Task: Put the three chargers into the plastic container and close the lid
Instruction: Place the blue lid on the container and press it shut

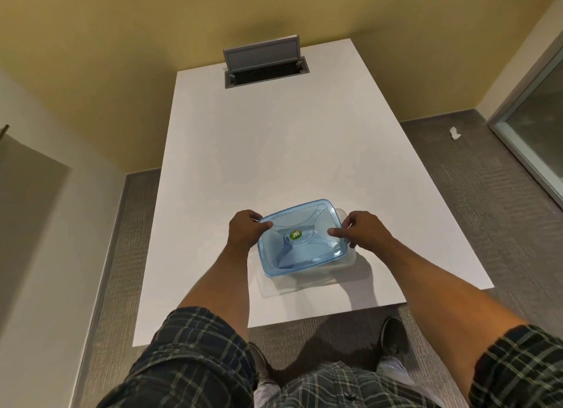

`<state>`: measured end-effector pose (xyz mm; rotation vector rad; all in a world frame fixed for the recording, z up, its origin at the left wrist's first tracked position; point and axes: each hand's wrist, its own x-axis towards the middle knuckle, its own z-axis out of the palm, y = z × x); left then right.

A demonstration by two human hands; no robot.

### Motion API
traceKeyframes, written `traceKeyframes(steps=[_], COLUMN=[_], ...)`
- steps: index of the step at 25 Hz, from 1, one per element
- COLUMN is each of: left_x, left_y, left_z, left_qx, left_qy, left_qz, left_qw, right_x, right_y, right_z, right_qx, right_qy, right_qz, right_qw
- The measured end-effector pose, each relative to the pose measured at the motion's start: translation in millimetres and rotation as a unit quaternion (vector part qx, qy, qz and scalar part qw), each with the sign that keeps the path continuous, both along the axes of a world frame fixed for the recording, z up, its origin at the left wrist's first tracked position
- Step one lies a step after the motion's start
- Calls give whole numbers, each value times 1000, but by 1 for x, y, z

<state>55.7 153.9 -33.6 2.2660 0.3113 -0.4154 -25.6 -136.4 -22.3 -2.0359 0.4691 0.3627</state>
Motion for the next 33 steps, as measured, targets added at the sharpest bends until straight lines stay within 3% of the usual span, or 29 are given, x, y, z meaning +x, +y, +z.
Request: traceKeyframes(steps=[12, 20, 26, 33], left_x=[-12, -7, 1, 6], left_y=[-29, -34, -32, -23], left_z=[-1, -2, -7, -18], left_qx=[23, 0, -19, -95], left_qy=[-55, -31, -28, 27], left_qz=[-45, -44, 0, 87], left_qw=[997, 999, 999, 991], right_x=[-17, -19, -17, -3], right_y=[-18, -26, -21, -15], right_z=[-9, -12, -15, -13], right_qx=[-62, -53, -24, -104], right_qy=[10, 89, 108, 110], right_qz=[25, 40, 35, 56], right_qw=[998, 994, 993, 987])
